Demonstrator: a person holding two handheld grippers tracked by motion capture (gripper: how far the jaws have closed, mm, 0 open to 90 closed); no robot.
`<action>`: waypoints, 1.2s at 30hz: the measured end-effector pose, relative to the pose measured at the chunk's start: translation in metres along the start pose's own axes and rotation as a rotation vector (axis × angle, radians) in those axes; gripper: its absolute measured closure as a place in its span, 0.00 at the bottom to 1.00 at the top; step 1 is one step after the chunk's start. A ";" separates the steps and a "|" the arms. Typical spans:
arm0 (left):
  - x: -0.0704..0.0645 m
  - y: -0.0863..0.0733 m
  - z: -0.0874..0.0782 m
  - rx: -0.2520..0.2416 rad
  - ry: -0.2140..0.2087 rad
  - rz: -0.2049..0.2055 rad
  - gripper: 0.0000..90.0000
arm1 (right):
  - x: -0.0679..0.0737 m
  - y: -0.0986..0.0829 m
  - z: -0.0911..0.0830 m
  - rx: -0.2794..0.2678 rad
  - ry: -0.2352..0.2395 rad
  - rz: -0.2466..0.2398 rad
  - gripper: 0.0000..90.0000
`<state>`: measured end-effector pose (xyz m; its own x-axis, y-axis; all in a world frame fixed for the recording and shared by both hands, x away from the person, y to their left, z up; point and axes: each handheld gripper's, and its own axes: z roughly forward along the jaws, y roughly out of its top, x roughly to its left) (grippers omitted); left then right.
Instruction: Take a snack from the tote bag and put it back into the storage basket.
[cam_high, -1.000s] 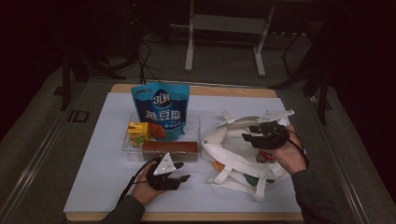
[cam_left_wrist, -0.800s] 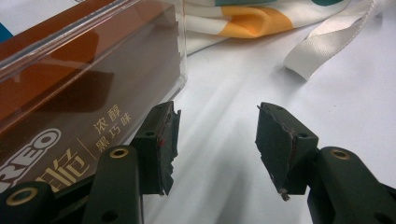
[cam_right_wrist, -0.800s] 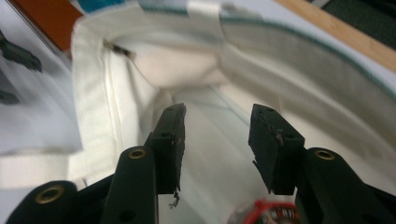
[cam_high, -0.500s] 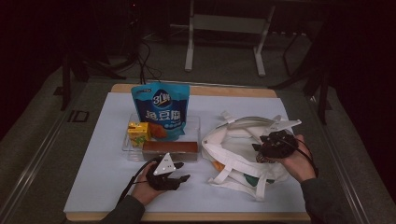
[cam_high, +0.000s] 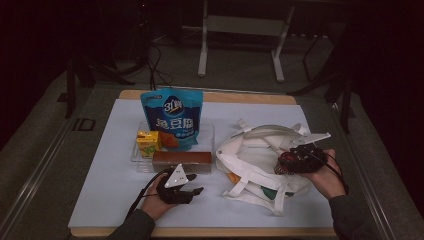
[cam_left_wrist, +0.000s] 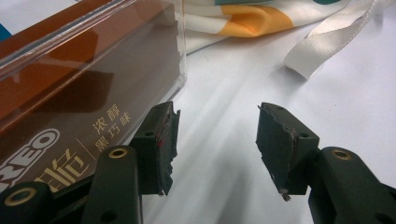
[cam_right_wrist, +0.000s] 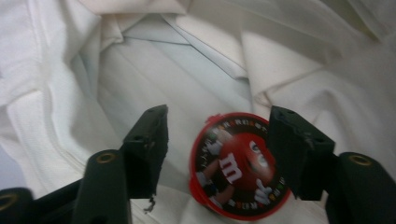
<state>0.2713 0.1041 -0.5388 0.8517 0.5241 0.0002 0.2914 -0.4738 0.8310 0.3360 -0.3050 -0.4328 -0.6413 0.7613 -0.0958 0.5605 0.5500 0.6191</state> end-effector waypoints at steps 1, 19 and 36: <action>0.000 0.000 0.000 0.000 0.000 -0.001 0.52 | -0.001 0.000 0.000 0.008 -0.005 0.002 0.40; 0.000 0.000 0.000 0.002 -0.001 0.000 0.52 | -0.011 -0.012 0.012 0.074 -0.031 0.050 0.28; 0.000 0.000 0.000 0.003 -0.001 0.001 0.52 | -0.016 -0.018 0.030 0.132 -0.016 0.069 0.23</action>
<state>0.2713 0.1039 -0.5387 0.8526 0.5226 0.0006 0.2917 -0.4769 0.8291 0.3522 -0.3165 -0.4657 -0.5912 0.8035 -0.0694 0.6675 0.5358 0.5171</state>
